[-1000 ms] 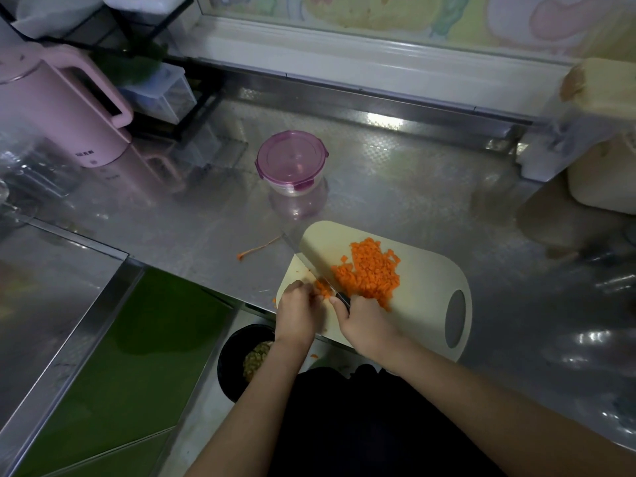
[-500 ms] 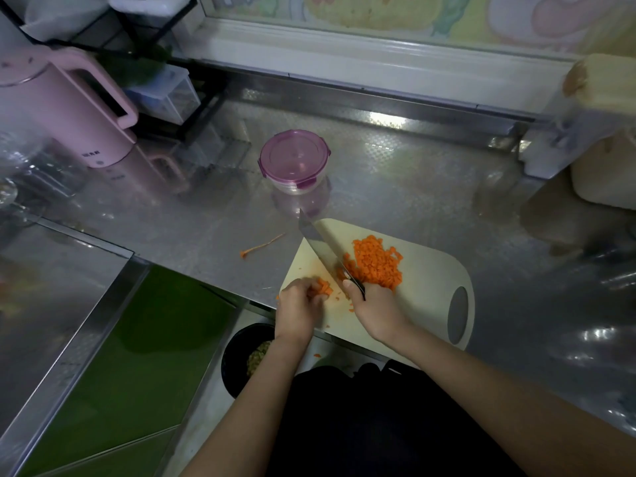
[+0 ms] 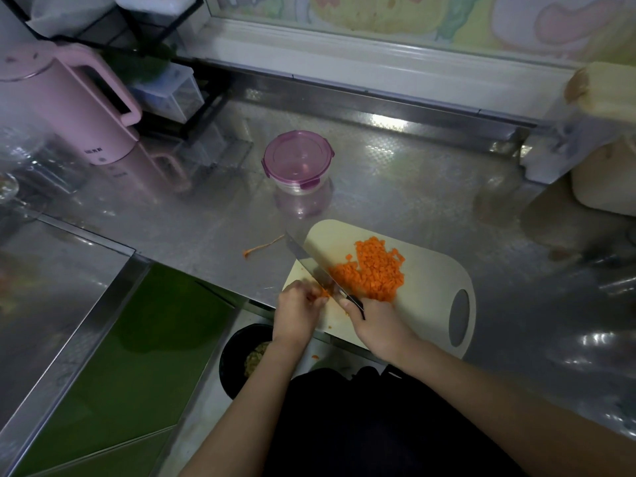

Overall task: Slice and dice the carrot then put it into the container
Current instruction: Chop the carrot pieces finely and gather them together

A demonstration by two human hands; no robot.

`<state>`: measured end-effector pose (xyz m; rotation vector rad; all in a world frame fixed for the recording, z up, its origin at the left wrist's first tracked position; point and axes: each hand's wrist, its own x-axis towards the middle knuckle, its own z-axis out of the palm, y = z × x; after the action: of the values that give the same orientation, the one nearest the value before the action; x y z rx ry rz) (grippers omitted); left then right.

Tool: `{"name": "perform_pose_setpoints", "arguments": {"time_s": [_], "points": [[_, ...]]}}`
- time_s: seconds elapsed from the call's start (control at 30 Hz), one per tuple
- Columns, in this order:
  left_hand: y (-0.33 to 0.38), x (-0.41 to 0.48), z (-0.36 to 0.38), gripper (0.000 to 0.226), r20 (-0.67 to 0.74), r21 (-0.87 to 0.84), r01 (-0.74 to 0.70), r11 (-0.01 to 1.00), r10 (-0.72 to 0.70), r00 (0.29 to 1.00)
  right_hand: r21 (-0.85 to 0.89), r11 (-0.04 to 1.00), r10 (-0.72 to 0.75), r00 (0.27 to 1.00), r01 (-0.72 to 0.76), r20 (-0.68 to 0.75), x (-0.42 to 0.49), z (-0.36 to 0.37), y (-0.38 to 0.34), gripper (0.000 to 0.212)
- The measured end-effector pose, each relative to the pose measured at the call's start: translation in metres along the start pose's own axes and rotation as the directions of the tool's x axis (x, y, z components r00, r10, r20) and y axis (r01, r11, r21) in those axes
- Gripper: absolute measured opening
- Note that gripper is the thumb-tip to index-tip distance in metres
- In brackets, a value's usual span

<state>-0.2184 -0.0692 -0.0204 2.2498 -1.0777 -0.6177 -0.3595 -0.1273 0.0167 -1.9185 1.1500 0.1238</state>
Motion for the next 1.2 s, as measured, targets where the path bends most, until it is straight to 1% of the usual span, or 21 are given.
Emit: {"name": "perform_pose_setpoints", "arguments": {"time_s": [0.17, 0.37, 0.5, 0.63, 0.77, 0.87, 0.97, 1.07, 1.2], "points": [[0.000, 0.000, 0.002, 0.009, 0.027, 0.050, -0.006, 0.999, 0.004, 1.000, -0.049, 0.998, 0.029, 1.000, -0.029, 0.009, 0.000, 0.005, -0.004, 0.044], [-0.001, -0.001, 0.003, 0.008, 0.026, 0.071, -0.013, 0.997, 0.011, 1.000, -0.108, 0.993, 0.051, 0.999, -0.053, -0.018, 0.004, 0.010, -0.012, 0.044], [-0.001, -0.003, 0.003, 0.006, 0.026, 0.071, -0.035, 0.997, 0.033, 0.999, -0.078, 0.996, 0.042, 0.999, -0.044, -0.028, 0.006, 0.008, -0.011, 0.045], [-0.002, -0.005, 0.004, 0.004, -0.011, 0.020, -0.053, 0.998, 0.053, 0.999, 0.016, 0.999, 0.046, 0.998, -0.046, -0.031, 0.010, 0.002, -0.008, 0.044], [-0.003, -0.004, 0.005, 0.010, -0.006, -0.017, -0.053, 0.998, 0.053, 0.999, 0.059, 0.997, 0.047, 0.997, -0.043, -0.064, 0.012, 0.001, -0.002, 0.046], [-0.002, -0.005, 0.003, 0.015, -0.031, -0.098, -0.019, 0.995, 0.016, 0.999, 0.072, 0.997, 0.033, 0.997, -0.028, -0.072, 0.008, -0.006, -0.003, 0.046], [-0.007, -0.007, 0.001, 0.017, -0.061, -0.089, -0.026, 0.996, 0.020, 0.998, 0.065, 0.998, 0.016, 0.998, -0.012, -0.055, 0.004, -0.010, -0.003, 0.045], [-0.012, -0.011, -0.002, 0.012, -0.054, -0.044, -0.059, 0.997, 0.057, 0.997, 0.060, 0.998, 0.014, 1.000, -0.014, -0.007, -0.001, -0.008, -0.003, 0.045], [-0.011, -0.011, -0.002, 0.004, -0.053, 0.007, -0.062, 0.998, 0.063, 0.997, 0.056, 0.998, 0.024, 0.999, -0.026, 0.047, -0.005, -0.005, -0.006, 0.045]]}}
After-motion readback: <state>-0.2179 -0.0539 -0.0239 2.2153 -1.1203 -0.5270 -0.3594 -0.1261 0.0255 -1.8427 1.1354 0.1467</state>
